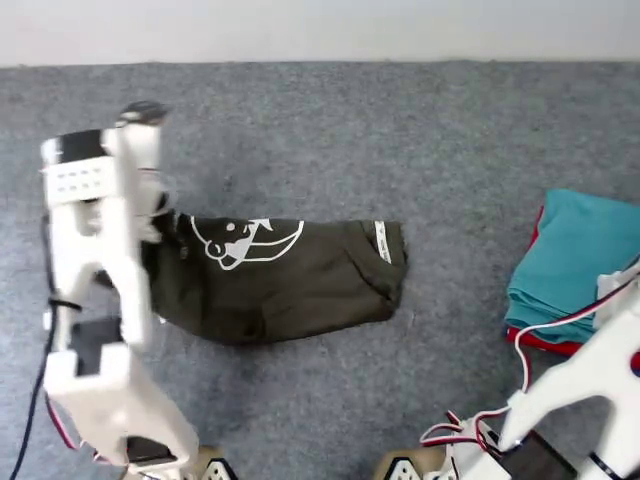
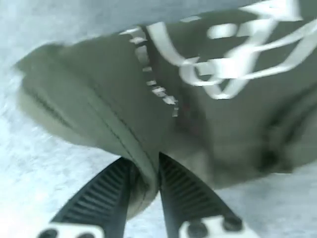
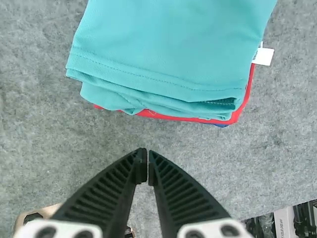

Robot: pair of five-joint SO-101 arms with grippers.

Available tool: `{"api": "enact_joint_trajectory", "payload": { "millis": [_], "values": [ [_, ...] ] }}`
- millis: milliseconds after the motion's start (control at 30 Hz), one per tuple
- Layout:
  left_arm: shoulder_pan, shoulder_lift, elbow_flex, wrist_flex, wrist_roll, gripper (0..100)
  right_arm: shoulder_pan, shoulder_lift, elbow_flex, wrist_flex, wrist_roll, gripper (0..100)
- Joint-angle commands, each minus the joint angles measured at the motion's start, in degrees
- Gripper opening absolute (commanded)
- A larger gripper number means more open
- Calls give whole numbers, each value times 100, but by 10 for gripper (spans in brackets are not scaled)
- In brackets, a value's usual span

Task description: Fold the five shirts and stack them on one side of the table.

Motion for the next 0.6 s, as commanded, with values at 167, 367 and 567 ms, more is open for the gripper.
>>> {"api": "enact_joint_trajectory", "payload": {
  "millis": [167, 367, 567],
  "values": [
    [2470, -1178, 136, 79, 1073, 12, 31, -215, -26, 215, 9, 12],
    [3727, -1160, 180, -527, 1187, 12, 48, -215, -26, 215, 9, 12],
    [4141, -360, 145, -879, 1187, 13, 57, -215, -26, 215, 9, 12]
  ]
}}
